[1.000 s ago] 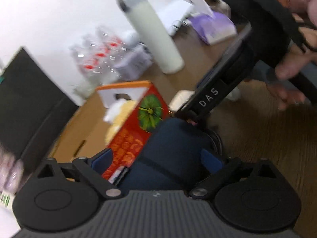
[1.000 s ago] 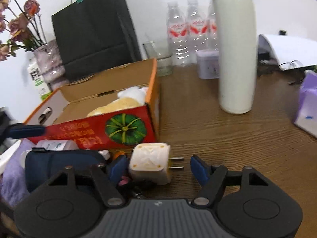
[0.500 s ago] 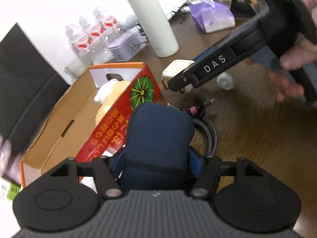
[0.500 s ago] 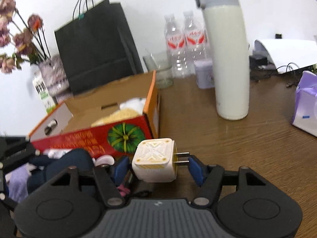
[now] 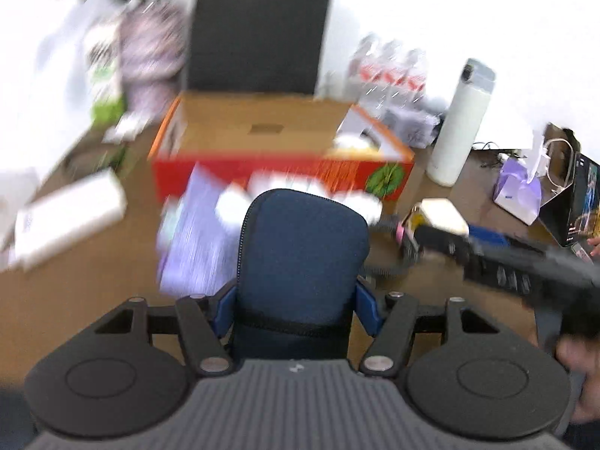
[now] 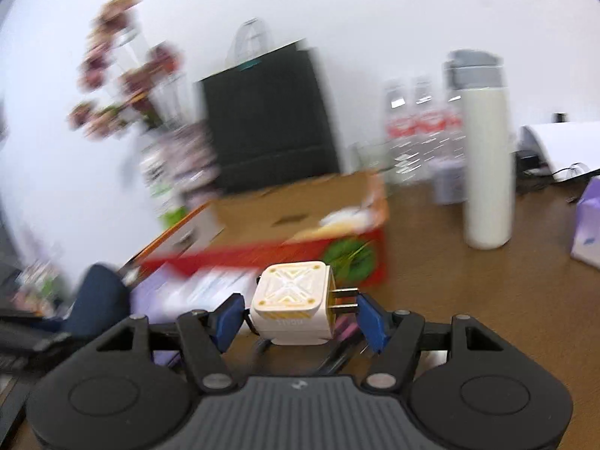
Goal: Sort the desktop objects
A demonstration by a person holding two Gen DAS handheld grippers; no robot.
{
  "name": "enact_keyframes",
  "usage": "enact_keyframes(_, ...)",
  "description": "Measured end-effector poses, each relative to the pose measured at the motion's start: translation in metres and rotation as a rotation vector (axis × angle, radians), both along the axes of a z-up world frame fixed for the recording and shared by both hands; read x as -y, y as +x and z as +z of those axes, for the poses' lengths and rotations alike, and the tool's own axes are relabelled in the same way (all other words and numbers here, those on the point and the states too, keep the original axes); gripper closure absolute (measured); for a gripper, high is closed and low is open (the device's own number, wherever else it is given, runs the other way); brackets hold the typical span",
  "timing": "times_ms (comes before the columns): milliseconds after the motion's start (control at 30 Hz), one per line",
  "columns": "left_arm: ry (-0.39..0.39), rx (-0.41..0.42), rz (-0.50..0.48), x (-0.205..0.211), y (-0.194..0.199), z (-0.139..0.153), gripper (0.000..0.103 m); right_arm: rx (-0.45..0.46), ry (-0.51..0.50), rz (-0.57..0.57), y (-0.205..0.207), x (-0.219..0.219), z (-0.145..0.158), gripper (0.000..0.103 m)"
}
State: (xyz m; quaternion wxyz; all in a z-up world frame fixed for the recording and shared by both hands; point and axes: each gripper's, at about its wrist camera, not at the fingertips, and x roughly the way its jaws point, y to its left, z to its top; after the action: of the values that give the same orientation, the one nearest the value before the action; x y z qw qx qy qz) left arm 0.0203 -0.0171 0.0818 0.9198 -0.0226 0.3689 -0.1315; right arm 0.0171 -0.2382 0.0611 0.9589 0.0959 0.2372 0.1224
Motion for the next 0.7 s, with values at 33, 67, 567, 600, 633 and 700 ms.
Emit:
enact_keyframes(33, -0.001, -0.015, 0.019, -0.004, -0.01, -0.006, 0.04, -0.024, -0.012, 0.028, -0.012, -0.01, -0.004, 0.038)
enact_keyframes(67, 0.004, -0.023, 0.028, -0.006, -0.018, -0.011, 0.04, -0.048, -0.02, 0.047, -0.022, -0.016, -0.008, 0.038)
enact_keyframes(567, 0.036, -0.04, -0.033, -0.014, -0.07, -0.032, 0.017, -0.18, -0.129, 0.006, -0.102, -0.032, -0.035, 0.038)
enact_keyframes(600, 0.058, -0.035, -0.041, -0.012, -0.071, -0.034, 0.017, -0.181, -0.133, 0.009, -0.103, -0.032, -0.035, 0.038)
enact_keyframes(633, 0.081, -0.038, -0.05, -0.009, -0.071, -0.036, 0.017, -0.181, -0.14, 0.015, -0.104, -0.033, -0.036, 0.038)
enact_keyframes(700, 0.106, -0.069, -0.055, -0.005, -0.067, -0.043, 0.017, -0.184, -0.152, 0.021, -0.105, -0.035, -0.036, 0.037)
